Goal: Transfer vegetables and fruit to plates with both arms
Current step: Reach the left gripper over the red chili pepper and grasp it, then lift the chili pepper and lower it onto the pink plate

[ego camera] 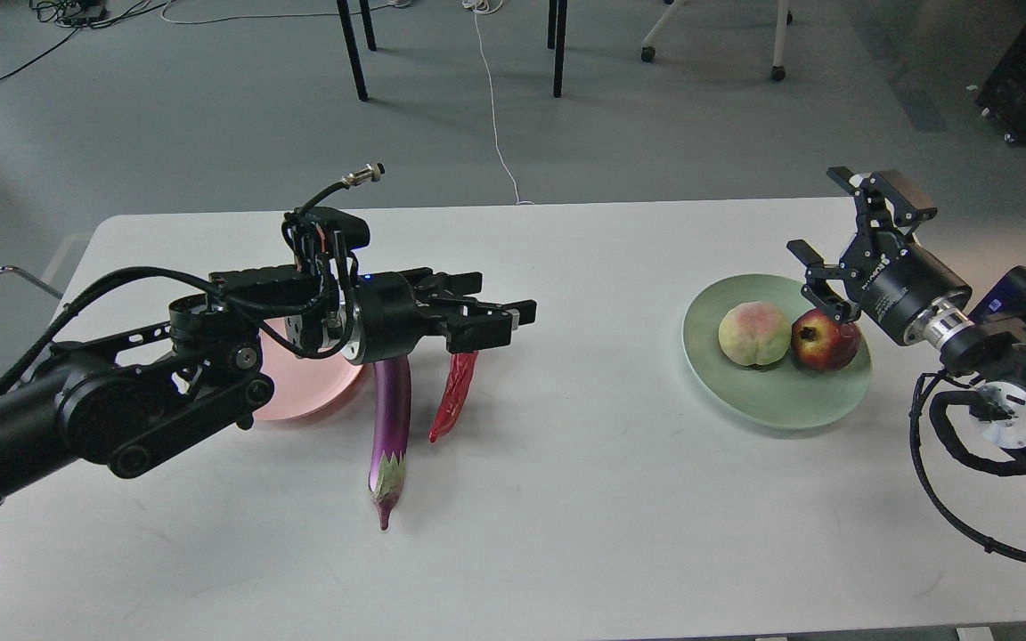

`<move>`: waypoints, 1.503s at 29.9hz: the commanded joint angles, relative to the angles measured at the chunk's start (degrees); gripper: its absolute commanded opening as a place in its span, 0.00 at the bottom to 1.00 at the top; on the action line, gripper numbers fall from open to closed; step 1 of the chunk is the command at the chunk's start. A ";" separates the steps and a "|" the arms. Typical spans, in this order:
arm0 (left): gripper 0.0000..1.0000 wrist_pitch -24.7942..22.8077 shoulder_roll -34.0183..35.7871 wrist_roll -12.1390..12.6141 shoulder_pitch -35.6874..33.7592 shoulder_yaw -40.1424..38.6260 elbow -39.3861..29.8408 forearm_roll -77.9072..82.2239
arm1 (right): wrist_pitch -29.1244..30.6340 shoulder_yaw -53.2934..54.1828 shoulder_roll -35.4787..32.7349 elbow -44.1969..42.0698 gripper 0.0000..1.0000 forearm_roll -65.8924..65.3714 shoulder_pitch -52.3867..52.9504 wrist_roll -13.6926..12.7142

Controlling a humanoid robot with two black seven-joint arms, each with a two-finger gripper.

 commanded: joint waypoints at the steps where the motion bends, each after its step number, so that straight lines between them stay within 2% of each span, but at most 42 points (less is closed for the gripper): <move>1: 0.99 -3.35 -2.77 1.40 -3.25 5.26 5.44 3.67 | 0.19 0.32 -1.25 0.14 0.97 0.01 -0.92 0.00; 6: 0.99 -6.52 -4.62 4.21 -2.73 5.53 9.05 3.86 | 0.54 0.41 -1.69 0.49 0.97 0.01 -0.92 0.00; 17: 0.98 -6.35 -8.83 5.18 -0.35 5.70 13.97 3.86 | 0.63 0.41 -1.69 0.40 0.97 0.10 -1.10 0.00; 22: 0.94 -6.26 -10.41 5.44 0.00 5.79 16.25 3.94 | 0.63 0.41 -1.78 0.40 0.97 0.01 -1.10 0.00; 25: 0.83 -6.52 -11.47 6.50 0.00 5.79 18.02 3.94 | 0.63 0.41 -1.69 0.40 0.97 0.10 -1.10 0.00; 26: 0.76 -6.70 -11.47 6.59 0.00 5.79 18.19 3.94 | 0.63 0.41 -1.69 0.40 0.97 0.01 -1.10 0.00; 29: 0.49 -6.79 -11.47 6.94 -0.09 5.70 18.19 3.86 | 0.63 0.41 -1.69 0.40 0.97 0.01 -1.36 0.00; 31: 0.28 -6.79 -11.56 8.16 -0.09 5.70 18.19 3.68 | 0.63 0.41 -1.69 0.40 0.97 0.01 -1.36 0.00; 32: 0.22 -6.79 -11.74 8.87 -0.17 5.70 18.11 3.33 | 0.63 0.41 -1.69 0.49 0.97 0.01 -1.36 0.00; 35: 0.17 -6.87 -11.91 10.54 -0.35 5.53 17.67 2.89 | 0.63 0.41 -1.69 0.49 0.97 0.01 -1.45 0.00; 41: 0.15 -6.79 -13.14 10.89 -0.79 5.00 16.62 1.31 | 0.54 0.41 -1.69 0.49 0.97 0.01 -1.71 0.00; 45: 0.15 -6.52 -12.79 14.31 -2.98 4.56 13.28 -6.05 | 0.46 0.41 -1.69 0.40 0.97 0.01 -1.71 0.00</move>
